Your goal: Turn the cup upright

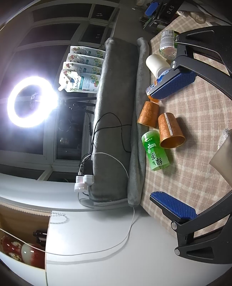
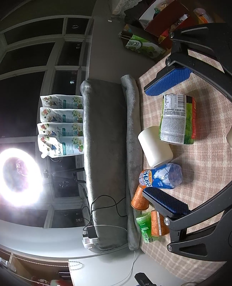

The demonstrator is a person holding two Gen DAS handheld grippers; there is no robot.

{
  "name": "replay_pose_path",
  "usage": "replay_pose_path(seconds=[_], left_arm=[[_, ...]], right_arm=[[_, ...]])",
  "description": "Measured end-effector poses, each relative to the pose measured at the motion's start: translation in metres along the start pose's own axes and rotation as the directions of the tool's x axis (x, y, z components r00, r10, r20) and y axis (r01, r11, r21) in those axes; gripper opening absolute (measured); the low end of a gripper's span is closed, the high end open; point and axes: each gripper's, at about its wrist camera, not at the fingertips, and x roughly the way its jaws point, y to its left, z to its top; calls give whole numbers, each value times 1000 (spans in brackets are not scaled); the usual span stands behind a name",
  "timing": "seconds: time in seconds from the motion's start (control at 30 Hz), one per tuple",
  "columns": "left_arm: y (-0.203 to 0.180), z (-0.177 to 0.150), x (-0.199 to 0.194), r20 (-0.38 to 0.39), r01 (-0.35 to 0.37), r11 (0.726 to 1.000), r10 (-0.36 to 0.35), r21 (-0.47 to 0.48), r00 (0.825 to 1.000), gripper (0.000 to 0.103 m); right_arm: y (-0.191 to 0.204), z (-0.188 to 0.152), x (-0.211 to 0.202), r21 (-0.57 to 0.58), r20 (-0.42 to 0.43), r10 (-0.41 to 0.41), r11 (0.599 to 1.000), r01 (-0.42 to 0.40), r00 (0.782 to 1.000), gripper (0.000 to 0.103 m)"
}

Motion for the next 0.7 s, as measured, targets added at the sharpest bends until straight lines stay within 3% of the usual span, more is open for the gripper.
replay_pose_path(seconds=[0.7], left_arm=[[11, -2, 0, -8, -4, 1000, 4, -25, 1000, 102]], right_arm=[[5, 0, 0, -15, -3, 0, 1000, 0, 1000, 103]])
